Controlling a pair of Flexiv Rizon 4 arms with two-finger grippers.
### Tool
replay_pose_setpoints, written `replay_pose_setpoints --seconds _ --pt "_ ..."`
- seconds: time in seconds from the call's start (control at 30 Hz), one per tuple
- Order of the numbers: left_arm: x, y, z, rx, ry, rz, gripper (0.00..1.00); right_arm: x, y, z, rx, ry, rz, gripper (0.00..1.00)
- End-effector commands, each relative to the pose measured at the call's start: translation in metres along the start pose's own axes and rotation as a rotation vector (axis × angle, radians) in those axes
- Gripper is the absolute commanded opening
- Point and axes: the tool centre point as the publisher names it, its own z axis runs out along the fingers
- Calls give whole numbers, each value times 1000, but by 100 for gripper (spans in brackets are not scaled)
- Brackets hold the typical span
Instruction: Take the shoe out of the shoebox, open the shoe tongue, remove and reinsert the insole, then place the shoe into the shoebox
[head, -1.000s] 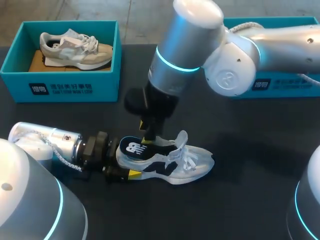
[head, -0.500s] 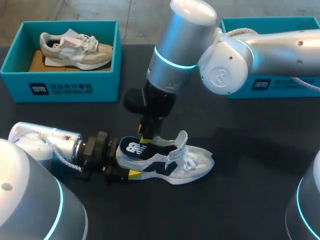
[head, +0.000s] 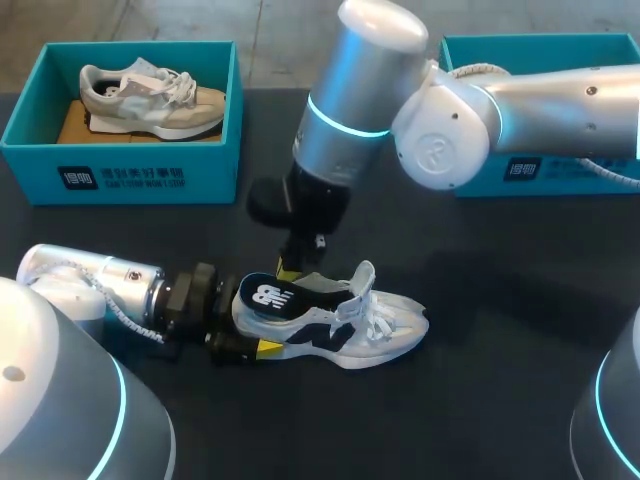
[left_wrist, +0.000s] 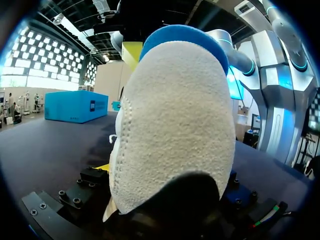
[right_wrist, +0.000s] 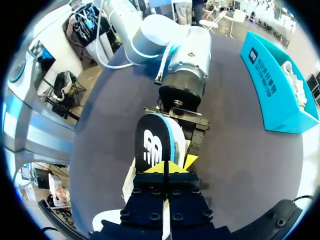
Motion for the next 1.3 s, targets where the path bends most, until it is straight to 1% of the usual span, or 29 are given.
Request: replay_pose_setpoints --seconds 0.03,0.37,0.6,0.63,0.67,0.73,0.77,0.93,1.0,1.07,1.17,1.2,1.3 --pt "-1 2 -1 1 -1 0 0 0 -2 -9 6 -4 1 0" --pt "-1 2 -1 1 -1 0 0 7 -4 -32 8 -45 2 0" --pt "-1 2 -1 1 -1 0 0 2 -1 -40 21 -34 -11 0" --pt "-1 2 -1 1 -1 0 0 1 0 -41 21 -31 -15 4" --pt "-1 2 -1 1 -1 0 0 1 0 -42 20 -27 -21 19" --pt "-1 2 -1 1 -1 0 0 0 1 -44 20 -22 -26 30" --pt "-1 2 -1 1 -1 0 0 -1 1 -45 21 -18 -30 34" --pt "-1 2 -1 1 -1 0 0 -2 1 -54 23 -15 -30 36" --pt "-1 2 -1 1 -1 0 0 -2 3 -57 21 -17 -38 38" --pt "-1 2 -1 1 -1 0 0 -2 6 -56 29 -16 -46 43" --pt "-1 2 -1 1 -1 0 0 -2 7 -53 30 -16 -52 44" --pt "-1 2 -1 1 -1 0 0 -2 6 -51 21 -13 -51 42" --pt "-1 2 -1 1 -1 0 0 -1 5 -52 19 -13 -49 43"
